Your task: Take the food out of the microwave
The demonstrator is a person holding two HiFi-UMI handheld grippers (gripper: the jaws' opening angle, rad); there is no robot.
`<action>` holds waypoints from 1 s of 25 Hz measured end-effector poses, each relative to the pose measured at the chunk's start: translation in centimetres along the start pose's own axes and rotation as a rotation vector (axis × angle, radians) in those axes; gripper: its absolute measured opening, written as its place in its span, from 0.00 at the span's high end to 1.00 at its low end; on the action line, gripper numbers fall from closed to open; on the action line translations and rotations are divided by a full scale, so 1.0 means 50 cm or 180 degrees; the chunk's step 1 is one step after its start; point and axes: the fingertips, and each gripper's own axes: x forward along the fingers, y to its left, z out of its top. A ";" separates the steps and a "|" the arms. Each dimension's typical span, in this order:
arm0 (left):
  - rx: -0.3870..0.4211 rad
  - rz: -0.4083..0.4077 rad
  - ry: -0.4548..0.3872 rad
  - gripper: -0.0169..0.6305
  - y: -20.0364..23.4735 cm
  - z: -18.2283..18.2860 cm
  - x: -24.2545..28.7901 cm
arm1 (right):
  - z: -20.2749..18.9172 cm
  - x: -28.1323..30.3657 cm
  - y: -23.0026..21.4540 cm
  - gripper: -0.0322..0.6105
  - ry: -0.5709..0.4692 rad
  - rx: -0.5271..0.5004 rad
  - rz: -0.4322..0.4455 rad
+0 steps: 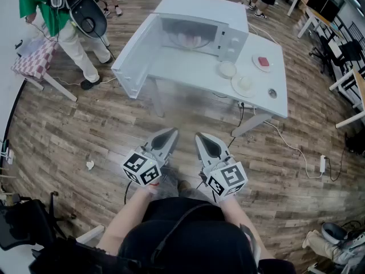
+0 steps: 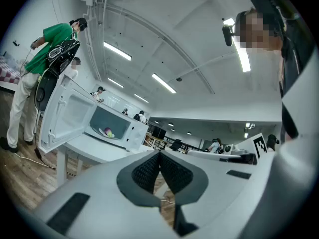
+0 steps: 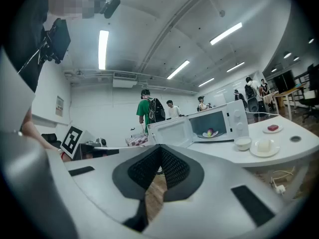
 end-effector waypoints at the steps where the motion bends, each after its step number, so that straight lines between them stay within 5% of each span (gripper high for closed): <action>1: 0.0002 0.0011 0.0000 0.96 0.000 0.001 -0.001 | 0.001 -0.002 0.000 0.92 -0.0002 0.0004 -0.0005; 15: -0.0099 0.0184 0.0047 0.96 0.026 -0.020 -0.002 | -0.008 0.013 -0.014 0.92 -0.0007 0.0044 0.0091; 25: -0.0149 -0.0037 0.0133 0.96 0.128 0.014 0.134 | -0.006 0.122 -0.119 0.92 0.0058 0.0106 -0.0071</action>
